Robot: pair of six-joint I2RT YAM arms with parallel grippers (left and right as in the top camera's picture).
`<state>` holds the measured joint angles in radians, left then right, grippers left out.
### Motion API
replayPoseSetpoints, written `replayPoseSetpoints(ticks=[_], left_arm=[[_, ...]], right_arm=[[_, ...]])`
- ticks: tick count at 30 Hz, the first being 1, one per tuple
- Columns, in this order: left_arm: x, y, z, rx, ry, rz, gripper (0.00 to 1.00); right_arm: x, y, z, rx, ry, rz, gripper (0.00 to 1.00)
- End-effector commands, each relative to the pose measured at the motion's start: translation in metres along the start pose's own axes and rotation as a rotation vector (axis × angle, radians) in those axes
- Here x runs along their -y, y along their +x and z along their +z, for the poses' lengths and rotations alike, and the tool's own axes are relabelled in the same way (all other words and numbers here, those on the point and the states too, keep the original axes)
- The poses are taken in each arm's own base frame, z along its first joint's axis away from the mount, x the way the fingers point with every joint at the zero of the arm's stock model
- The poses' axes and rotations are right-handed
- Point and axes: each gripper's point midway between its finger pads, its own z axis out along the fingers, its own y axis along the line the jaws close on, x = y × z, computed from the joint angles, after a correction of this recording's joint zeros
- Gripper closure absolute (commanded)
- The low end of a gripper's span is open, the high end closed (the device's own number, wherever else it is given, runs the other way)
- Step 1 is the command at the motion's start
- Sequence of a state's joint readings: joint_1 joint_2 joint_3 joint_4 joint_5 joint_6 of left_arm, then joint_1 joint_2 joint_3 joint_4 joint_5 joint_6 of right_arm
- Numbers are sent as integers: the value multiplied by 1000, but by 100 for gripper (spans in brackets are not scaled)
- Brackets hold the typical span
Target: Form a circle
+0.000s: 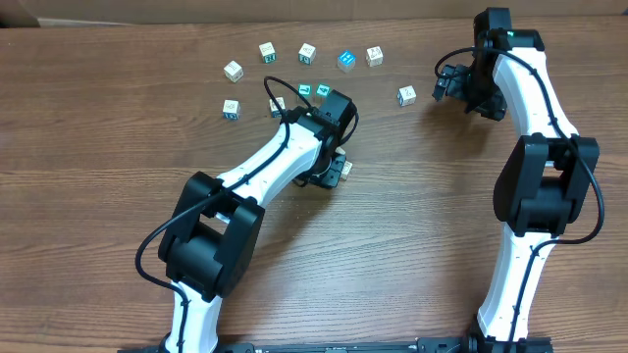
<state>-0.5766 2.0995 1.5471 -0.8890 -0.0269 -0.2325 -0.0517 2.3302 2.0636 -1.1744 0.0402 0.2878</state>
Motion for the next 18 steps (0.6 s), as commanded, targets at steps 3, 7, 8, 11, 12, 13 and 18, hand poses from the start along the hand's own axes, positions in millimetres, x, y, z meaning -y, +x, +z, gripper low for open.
replayPoseSetpoints(ticks=[3, 7, 8, 11, 12, 13, 18], left_arm=[[0, 5, 9, -6, -11, 15, 62], [1, 3, 9, 4, -8, 15, 64], [1, 2, 9, 6, -7, 15, 64], [1, 1, 9, 10, -6, 15, 63], [2, 1, 9, 10, -6, 16, 62], [1, 1, 9, 10, -6, 15, 62], [1, 2, 9, 9, -7, 15, 69]], right_arm=[[-3, -10, -17, 46, -15, 5, 0], [-3, -10, -17, 46, -14, 6, 0], [-3, -10, -17, 46, -15, 5, 0], [-3, -10, -17, 46, -15, 5, 0], [-3, -10, -17, 46, -14, 6, 0], [-3, -10, -17, 46, -14, 5, 0], [-3, -10, -17, 46, -15, 5, 0]])
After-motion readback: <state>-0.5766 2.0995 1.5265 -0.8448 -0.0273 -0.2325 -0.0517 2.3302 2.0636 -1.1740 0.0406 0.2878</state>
